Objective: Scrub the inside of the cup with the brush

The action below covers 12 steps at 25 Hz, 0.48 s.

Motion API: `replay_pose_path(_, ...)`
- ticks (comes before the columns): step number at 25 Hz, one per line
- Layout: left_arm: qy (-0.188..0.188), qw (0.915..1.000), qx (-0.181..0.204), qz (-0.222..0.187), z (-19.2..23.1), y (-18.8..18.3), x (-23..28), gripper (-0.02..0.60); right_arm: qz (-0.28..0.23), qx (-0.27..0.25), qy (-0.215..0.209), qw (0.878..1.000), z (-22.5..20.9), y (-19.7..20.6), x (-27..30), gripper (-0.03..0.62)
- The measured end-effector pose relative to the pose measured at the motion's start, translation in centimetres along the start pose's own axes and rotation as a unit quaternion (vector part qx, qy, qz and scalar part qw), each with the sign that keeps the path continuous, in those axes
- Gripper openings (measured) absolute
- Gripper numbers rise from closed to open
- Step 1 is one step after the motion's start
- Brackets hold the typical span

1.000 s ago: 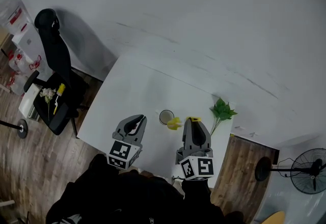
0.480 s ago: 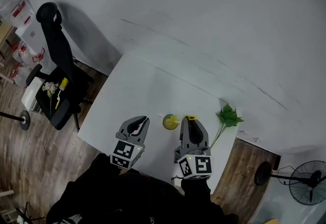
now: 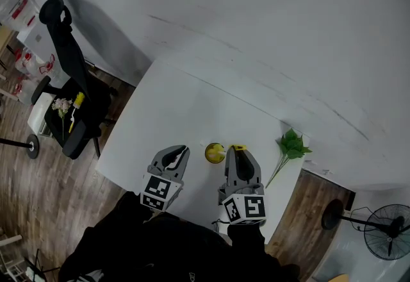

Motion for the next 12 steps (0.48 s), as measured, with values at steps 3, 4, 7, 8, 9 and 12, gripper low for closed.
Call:
replay_pose_path(3,0.002,1.0,-0.004,0.006,0.0,0.6,0.7,0.041,0.009,0.007,0.004,1.0,-0.6,0.7,0.3,0.064)
replay_pose_path(4,0.002,0.9999,-0.005,0.009,0.0,0.8,1.0,0.042,0.011,0.007,0.003,1.0,-0.8,1.0,0.4,0.064)
replay_pose_path(7,0.004,0.9998,-0.005,0.018,0.1,1.6,1.7,0.041,0.018,0.01,0.001,1.0,-1.3,1.8,0.8,0.064)
replay_pose_path(8,0.004,0.9997,-0.004,0.022,0.2,1.8,2.0,0.042,0.021,0.012,0.003,1.0,-1.5,2.1,1.0,0.064)
replay_pose_path(9,0.004,0.9997,-0.003,0.025,0.2,2.1,2.3,0.041,0.024,0.014,0.003,1.0,-1.6,2.3,1.1,0.064)
replay_pose_path(12,0.005,0.9994,-0.002,0.033,0.3,2.7,3.2,0.042,0.033,0.019,0.005,0.999,-2.1,2.9,1.3,0.064)
Point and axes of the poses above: the fingertips, and each gripper's own axes: x forward along the fingers, z to its left, y out of its underside, the point moved 6 cm from there along -x, backward along the fingers, and after that the axes turned 5 degrees about x, right-handed, at the moved point
